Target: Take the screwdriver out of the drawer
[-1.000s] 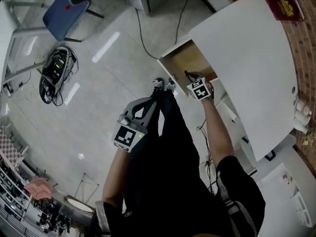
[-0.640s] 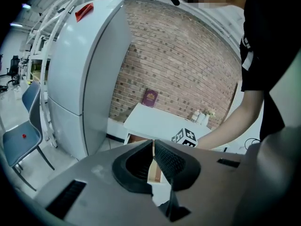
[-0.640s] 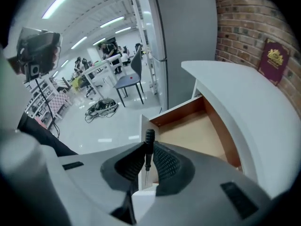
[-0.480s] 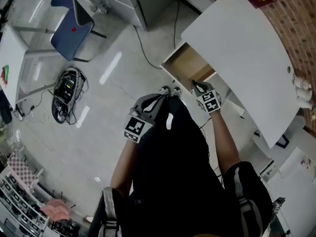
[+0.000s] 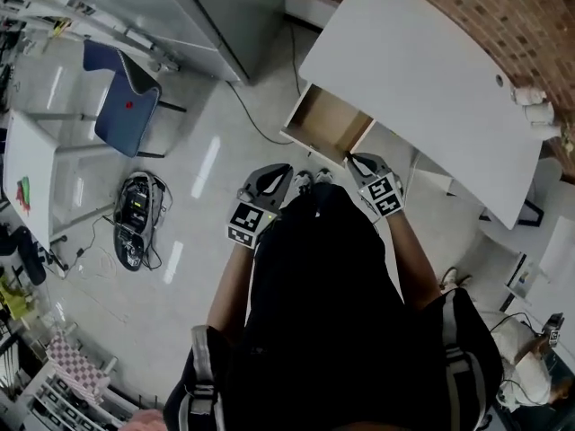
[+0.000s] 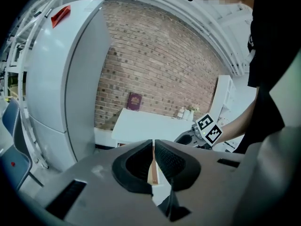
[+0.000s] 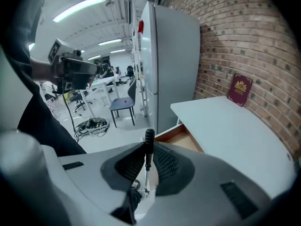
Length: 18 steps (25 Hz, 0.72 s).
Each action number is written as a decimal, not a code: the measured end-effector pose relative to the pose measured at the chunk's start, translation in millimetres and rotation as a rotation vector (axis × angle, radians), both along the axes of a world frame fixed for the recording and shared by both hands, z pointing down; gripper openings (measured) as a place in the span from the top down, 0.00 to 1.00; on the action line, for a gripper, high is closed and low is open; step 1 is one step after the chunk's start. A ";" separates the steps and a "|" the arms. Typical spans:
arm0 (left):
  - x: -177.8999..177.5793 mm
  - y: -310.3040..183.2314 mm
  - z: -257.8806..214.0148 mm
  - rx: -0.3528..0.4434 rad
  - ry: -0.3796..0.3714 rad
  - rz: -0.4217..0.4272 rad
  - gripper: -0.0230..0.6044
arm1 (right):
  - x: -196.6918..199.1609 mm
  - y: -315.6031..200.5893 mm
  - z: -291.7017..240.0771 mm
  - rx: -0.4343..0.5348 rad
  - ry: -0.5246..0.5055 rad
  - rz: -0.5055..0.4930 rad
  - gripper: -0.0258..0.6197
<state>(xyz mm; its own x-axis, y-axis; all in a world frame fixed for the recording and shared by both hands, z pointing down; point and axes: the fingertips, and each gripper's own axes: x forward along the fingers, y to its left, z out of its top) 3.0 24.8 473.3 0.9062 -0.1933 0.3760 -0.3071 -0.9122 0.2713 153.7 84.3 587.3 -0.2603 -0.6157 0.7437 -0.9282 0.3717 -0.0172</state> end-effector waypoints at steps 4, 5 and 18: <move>10.3 8.5 -9.7 0.024 -0.001 0.067 0.92 | -2.1 8.6 -29.7 0.084 0.002 0.053 0.79; 13.1 11.0 -11.9 0.031 -0.002 0.082 0.92 | -1.6 10.8 -35.9 0.101 0.002 0.063 0.79; 35.3 34.1 -36.9 0.090 0.027 0.166 0.92 | 7.7 29.8 -53.8 0.165 0.028 0.089 0.79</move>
